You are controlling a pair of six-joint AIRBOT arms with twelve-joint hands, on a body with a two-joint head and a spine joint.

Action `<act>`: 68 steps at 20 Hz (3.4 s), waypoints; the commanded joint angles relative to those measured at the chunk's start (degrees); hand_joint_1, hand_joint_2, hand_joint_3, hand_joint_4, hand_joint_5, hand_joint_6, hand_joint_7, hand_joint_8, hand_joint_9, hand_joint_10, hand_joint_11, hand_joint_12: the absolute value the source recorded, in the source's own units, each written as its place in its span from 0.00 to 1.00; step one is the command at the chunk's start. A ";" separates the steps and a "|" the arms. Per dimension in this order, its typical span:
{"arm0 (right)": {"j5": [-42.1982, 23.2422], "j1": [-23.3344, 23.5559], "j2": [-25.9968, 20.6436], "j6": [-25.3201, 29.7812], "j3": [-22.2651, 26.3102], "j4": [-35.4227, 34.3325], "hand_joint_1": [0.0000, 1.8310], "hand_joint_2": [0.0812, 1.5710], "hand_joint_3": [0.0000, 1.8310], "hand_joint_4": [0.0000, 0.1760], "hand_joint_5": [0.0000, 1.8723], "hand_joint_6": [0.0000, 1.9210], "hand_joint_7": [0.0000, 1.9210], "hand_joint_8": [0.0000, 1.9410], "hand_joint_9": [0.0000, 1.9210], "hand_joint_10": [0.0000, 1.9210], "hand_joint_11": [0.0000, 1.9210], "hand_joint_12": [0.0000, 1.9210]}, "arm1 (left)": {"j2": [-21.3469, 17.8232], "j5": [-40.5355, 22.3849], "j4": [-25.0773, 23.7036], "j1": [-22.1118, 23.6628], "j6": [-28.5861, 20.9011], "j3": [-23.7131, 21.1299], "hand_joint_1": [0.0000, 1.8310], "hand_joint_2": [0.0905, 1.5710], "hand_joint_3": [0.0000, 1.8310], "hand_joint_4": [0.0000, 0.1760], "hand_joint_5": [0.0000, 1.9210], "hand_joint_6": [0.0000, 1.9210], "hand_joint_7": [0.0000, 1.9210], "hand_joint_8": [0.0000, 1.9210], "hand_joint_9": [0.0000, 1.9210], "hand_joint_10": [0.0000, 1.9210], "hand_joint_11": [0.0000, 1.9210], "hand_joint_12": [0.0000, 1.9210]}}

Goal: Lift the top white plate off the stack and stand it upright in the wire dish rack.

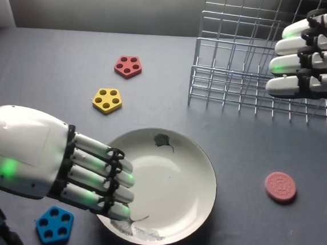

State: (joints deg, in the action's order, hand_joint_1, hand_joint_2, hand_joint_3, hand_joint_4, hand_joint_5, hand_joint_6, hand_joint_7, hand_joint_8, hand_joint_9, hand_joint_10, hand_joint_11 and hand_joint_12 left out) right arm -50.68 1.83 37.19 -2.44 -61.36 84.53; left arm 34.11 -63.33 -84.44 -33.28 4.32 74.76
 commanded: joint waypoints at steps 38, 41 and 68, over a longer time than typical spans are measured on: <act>-0.95 -8.66 9.36 -2.20 -5.58 -12.30 0.20 0.65 0.00 0.00 0.07 0.00 0.07 0.00 0.07 0.00 0.00 0.22 | 3.56 9.01 4.08 -4.26 3.74 1.96 0.12 0.63 0.00 0.00 0.04 0.00 0.04 0.00 0.03 0.00 0.00 0.16; -0.93 -9.67 10.94 -2.51 -6.81 -11.78 0.18 0.65 0.00 0.00 0.06 0.00 0.07 0.00 0.07 0.00 0.00 0.24 | 3.97 9.51 6.89 -4.21 3.75 1.25 0.12 0.64 0.00 0.00 0.04 0.00 0.04 0.00 0.04 0.00 0.00 0.17; 2.47 -14.13 17.46 -2.48 -9.90 -11.77 0.58 0.64 0.00 0.00 0.03 0.00 0.04 0.00 0.06 0.00 0.00 0.24 | 10.67 16.24 11.45 -3.12 3.71 1.55 0.14 0.63 0.00 0.00 0.05 0.00 0.06 0.00 0.06 0.00 0.00 0.18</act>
State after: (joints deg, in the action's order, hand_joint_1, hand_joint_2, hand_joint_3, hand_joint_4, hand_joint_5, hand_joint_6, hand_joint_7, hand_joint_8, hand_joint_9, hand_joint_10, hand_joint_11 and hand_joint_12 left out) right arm -45.43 -12.53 55.24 -4.80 -71.07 76.69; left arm 44.16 -46.28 -74.28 -37.26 8.12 76.53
